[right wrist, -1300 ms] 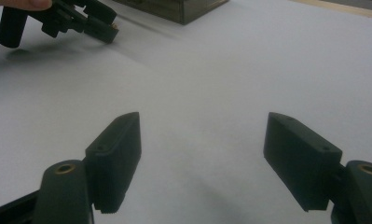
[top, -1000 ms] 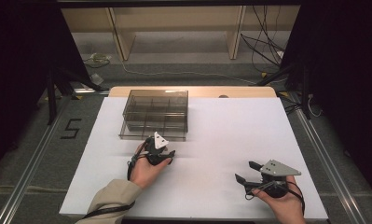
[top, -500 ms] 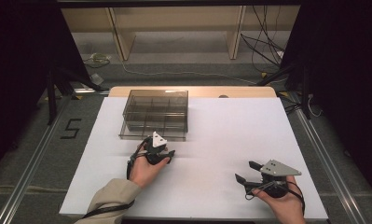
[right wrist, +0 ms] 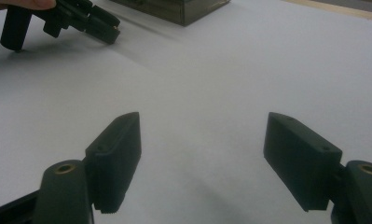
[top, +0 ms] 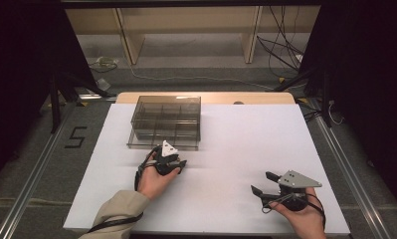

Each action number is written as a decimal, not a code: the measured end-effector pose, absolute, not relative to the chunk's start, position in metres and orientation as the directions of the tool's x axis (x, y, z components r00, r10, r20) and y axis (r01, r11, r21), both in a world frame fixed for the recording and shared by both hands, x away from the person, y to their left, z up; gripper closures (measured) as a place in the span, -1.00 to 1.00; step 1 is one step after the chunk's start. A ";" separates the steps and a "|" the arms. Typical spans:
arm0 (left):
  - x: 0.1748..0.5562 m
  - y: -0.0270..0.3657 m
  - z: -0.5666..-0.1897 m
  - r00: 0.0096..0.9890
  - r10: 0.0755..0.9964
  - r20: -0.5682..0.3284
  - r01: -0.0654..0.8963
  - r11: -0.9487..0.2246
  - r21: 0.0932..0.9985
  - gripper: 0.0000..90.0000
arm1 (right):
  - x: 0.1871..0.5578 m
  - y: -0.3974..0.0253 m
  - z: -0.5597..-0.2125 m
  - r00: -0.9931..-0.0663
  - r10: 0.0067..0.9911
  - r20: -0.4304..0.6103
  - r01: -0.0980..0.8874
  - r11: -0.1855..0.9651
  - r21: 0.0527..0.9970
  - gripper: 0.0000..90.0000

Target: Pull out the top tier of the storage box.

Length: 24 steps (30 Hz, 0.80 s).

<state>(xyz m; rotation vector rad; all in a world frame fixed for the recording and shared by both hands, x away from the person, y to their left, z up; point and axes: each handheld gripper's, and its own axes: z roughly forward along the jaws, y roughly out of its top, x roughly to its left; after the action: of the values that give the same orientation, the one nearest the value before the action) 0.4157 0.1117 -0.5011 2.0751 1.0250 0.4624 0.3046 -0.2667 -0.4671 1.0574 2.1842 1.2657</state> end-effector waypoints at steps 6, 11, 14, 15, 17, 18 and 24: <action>0.416 0.112 -0.501 0.614 0.789 -0.014 0.515 -0.387 0.765 0.31 | 0.305 -0.267 -0.467 -0.632 0.775 0.030 0.408 0.300 0.862 -0.37; 0.416 0.112 -0.501 0.614 0.789 -0.013 0.514 -0.387 0.766 0.32 | 0.304 -0.267 -0.467 -0.631 0.775 0.027 0.408 0.302 0.862 -0.37; 0.416 0.112 -0.501 0.615 0.789 -0.014 0.514 -0.387 0.765 0.33 | 0.304 -0.267 -0.467 -0.632 0.775 0.029 0.409 0.300 0.862 -0.37; 0.416 0.112 -0.501 0.615 0.788 -0.015 0.515 -0.387 0.765 0.33 | 0.304 -0.267 -0.467 -0.632 0.775 0.030 0.409 0.301 0.862 -0.37; 0.416 0.112 -0.501 0.615 0.789 -0.017 0.516 -0.386 0.765 0.34 | 0.304 -0.267 -0.467 -0.631 0.775 0.031 0.410 0.300 0.861 -0.37; 0.416 0.112 -0.501 0.614 0.789 -0.017 0.516 -0.385 0.765 0.35 | 0.304 -0.266 -0.467 -0.630 0.776 0.029 0.410 0.301 0.861 -0.37; 0.416 0.111 -0.501 0.609 0.793 -0.020 0.522 -0.382 0.763 0.42 | 0.304 -0.266 -0.467 -0.630 0.776 0.028 0.409 0.302 0.861 -0.37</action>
<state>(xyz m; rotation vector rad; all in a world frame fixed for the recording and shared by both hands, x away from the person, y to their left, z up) 0.4161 0.1112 -0.5005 2.0724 1.0338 0.4538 0.3042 -0.2665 -0.4665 1.0591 2.1808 1.2642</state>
